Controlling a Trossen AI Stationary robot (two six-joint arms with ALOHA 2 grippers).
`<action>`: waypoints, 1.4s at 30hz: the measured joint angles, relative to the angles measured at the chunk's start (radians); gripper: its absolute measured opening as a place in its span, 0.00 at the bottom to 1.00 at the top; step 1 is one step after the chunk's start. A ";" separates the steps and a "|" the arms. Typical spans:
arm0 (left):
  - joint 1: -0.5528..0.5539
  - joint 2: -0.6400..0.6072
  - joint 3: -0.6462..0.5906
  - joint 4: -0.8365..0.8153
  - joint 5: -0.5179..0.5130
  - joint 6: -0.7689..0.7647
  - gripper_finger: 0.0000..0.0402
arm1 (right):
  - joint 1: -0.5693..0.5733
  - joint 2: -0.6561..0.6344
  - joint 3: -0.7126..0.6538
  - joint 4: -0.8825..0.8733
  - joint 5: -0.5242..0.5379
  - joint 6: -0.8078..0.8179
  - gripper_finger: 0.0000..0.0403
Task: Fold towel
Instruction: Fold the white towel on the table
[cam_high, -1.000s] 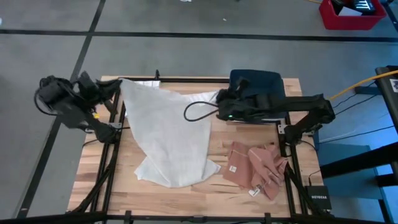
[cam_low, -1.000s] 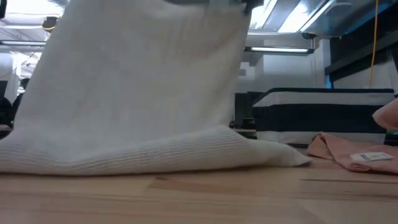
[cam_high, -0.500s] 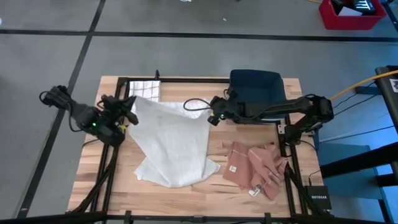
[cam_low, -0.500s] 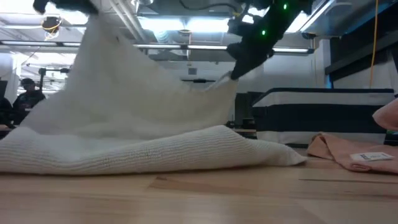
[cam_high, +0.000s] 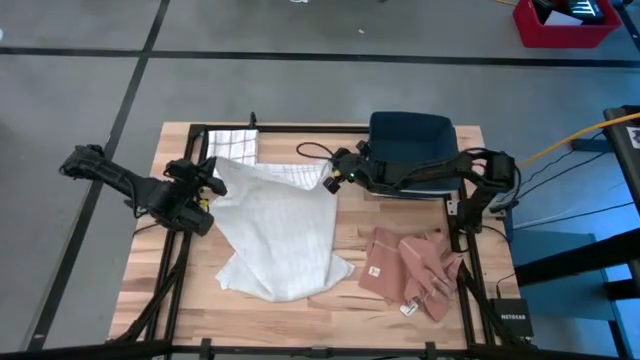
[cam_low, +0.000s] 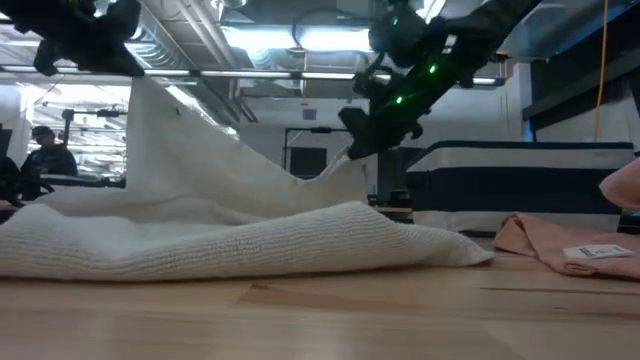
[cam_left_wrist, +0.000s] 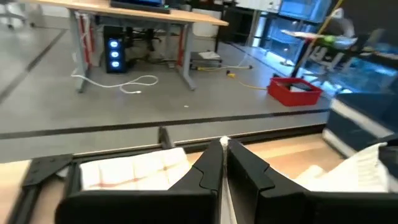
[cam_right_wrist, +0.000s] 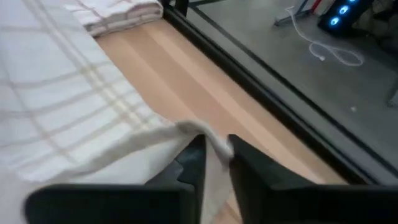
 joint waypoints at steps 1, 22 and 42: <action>0.014 -0.004 -0.002 -0.004 0.019 0.001 0.05 | -0.014 0.012 0.002 0.006 -0.026 0.000 0.19; -0.114 0.092 0.049 0.718 0.980 0.725 0.45 | 0.307 -0.119 0.207 -0.610 -0.420 0.109 0.62; -0.452 0.663 0.017 0.856 1.192 0.161 0.43 | 0.621 0.164 0.006 -0.273 -0.283 0.391 0.62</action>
